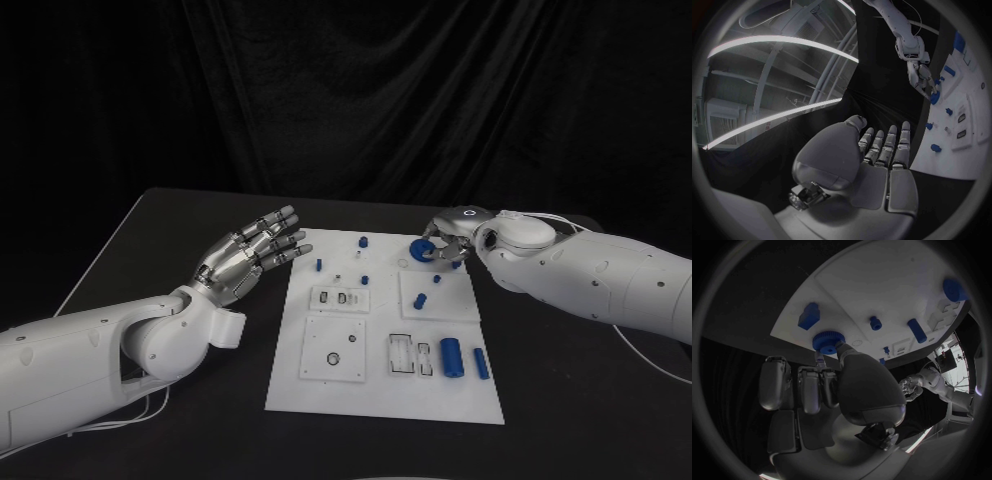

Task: Assemble the parts on the task board

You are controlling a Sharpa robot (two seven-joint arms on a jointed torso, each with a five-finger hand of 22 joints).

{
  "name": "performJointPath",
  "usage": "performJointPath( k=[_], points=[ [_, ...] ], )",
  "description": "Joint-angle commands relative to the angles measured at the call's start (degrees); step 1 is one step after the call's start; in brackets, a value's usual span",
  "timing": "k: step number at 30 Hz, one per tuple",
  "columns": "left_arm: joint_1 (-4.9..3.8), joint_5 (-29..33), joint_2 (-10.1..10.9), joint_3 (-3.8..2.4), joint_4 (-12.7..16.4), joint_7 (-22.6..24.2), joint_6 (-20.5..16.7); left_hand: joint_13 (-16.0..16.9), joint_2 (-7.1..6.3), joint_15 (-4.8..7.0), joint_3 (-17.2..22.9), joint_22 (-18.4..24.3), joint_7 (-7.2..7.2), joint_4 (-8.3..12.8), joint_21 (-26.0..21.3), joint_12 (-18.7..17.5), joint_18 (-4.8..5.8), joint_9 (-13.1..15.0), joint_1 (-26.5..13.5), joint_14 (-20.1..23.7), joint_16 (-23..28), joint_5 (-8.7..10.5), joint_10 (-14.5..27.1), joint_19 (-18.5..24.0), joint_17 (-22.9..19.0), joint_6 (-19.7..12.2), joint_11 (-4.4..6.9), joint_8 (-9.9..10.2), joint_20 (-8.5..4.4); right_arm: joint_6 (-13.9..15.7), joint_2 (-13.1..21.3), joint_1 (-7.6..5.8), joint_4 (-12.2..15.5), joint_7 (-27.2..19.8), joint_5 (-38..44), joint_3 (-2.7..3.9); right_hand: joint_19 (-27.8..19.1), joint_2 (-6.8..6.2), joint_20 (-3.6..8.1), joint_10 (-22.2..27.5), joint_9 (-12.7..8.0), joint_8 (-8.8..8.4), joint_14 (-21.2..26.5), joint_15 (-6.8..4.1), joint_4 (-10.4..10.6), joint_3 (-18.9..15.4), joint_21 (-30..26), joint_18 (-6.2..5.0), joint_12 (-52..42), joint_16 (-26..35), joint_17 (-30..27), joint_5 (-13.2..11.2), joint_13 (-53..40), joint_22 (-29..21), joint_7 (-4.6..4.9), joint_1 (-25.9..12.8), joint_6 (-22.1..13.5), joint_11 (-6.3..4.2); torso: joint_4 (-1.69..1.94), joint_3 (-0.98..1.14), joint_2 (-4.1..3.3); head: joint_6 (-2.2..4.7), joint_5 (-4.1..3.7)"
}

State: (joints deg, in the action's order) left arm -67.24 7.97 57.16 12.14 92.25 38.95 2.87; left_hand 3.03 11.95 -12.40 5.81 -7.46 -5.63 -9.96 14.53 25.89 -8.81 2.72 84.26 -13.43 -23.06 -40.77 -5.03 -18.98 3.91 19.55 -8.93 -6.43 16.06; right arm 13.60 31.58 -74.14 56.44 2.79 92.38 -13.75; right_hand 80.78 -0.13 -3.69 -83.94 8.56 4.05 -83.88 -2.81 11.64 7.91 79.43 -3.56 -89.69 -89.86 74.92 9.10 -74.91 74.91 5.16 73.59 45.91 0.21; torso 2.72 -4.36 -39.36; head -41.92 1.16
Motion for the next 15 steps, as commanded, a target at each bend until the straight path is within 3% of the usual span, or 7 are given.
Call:
performJointPath(
  k=[1, 9, 12, 15],
  points=[
    [0.09, -0.1, -0.2, -0.05, 0.0, 2.1, 1.0, 0.0, 0.16, -0.20, 0.3, -0.1, -0.25, -0.1, 0.4, 0.1, 0.85, 0.0, -0.5, 0.0, -0.2, 0.19, 0.3, 0.0, 0.0, -0.1, 0.00, -0.2, 0.31, -1.3, -0.2, 0.44, -0.2, 0.0, 0.1, -0.07, -0.4, 0.22, -0.04, -5.5, 0.1, 0.41, -5.7, 0.13, -0.5, 0.1, -0.3, 0.17, -0.1, 0.3, 14.3, 0.1, -14.5, 5.9, 0.03, 0.4, 0.7, 0.18, -0.01, 0.01, 0.00, -0.03, 0.00],
    [0.14, -0.1, -0.4, -0.05, -0.2, 1.8, 1.1, 0.0, 0.09, -0.21, 0.5, -0.1, -0.29, 0.0, 0.4, 0.0, 0.90, 0.0, -0.6, 0.2, -0.1, 0.27, 0.3, 0.0, 0.0, -0.2, -0.01, -0.2, 0.28, -1.4, -0.6, 0.79, -0.7, -0.2, 0.1, -0.06, -0.6, 0.27, -0.11, -5.3, 1.0, 1.23, -5.6, 0.14, -2.0, 0.8, -0.6, 0.10, -0.1, 0.5, 14.1, 1.7, -14.4, 5.9, -0.04, 1.6, 2.7, 0.15, -0.01, 0.02, -0.01, -0.21, -0.05],
    [0.16, -0.1, -0.4, -0.05, -0.2, 1.7, 1.2, 0.0, 0.09, -0.21, 0.5, -0.1, -0.29, 0.0, 0.4, 0.0, 0.90, 0.0, -0.6, 0.2, -0.1, 0.27, 0.3, 0.0, 0.0, -0.2, -0.01, -0.2, 0.28, -1.1, -0.7, 0.92, -0.7, -0.4, 0.1, -0.06, -0.7, 0.25, 0.00, -5.3, 1.8, 1.81, -5.5, 0.01, -2.4, 1.1, -0.8, 0.05, 0.0, 0.6, 14.0, 4.1, -14.4, 6.0, -0.36, 1.6, 4.0, -0.11, -0.02, 0.03, 0.00, -0.21, 0.01],
    [0.19, -0.1, -0.5, -0.05, -0.3, 1.6, 1.2, 0.0, 0.07, -0.23, 0.6, -0.1, -0.33, 0.0, 0.4, -0.1, 0.93, 0.0, -0.7, 0.2, -0.1, 0.31, 0.4, 0.1, 0.0, -0.3, -0.01, -0.1, 0.26, -0.5, -0.7, 1.02, -0.8, -0.7, 0.1, -0.06, -0.8, 0.31, 0.44, -5.3, 3.3, 3.23, -5.4, -0.46, -3.3, 1.9, -0.9, 0.00, -0.1, 0.7, 13.9, 7.9, -14.4, 6.1, -1.27, 2.0, 6.6, -0.83, 0.01, 0.03, 0.00, -0.19, 0.05]
  ],
)
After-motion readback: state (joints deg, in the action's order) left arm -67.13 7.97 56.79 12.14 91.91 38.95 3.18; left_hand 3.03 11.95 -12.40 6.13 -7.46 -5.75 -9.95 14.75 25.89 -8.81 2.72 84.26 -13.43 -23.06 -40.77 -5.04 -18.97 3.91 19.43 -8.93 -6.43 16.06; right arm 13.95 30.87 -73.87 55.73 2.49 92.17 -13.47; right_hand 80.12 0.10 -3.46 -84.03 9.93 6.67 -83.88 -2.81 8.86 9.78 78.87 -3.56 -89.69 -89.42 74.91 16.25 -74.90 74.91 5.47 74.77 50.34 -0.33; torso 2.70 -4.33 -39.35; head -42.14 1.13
